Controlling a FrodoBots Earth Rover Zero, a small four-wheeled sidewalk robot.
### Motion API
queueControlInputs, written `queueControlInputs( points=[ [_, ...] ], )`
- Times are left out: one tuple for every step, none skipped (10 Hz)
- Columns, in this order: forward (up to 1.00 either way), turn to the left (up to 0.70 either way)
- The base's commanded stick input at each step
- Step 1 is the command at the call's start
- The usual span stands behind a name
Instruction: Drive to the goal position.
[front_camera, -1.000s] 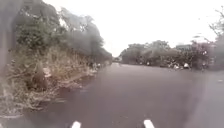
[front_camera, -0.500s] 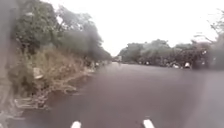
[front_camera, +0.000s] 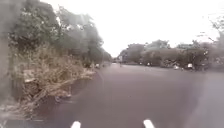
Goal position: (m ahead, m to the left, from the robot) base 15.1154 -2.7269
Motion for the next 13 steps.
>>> queueControlInputs(
  points=[
    [0.50,0.00],
    [0.50,0.00],
    [0.50,0.00],
    [0.50,0.00],
    [0.50,0.00],
    [0.50,0.00],
    [0.50,-0.10],
    [0.50,-0.24],
    [0.50,-0.39],
    [0.50,-0.50],
    [0.50,-0.50],
    [0.50,-0.50],
    [0.50,-0.50]
  ],
)
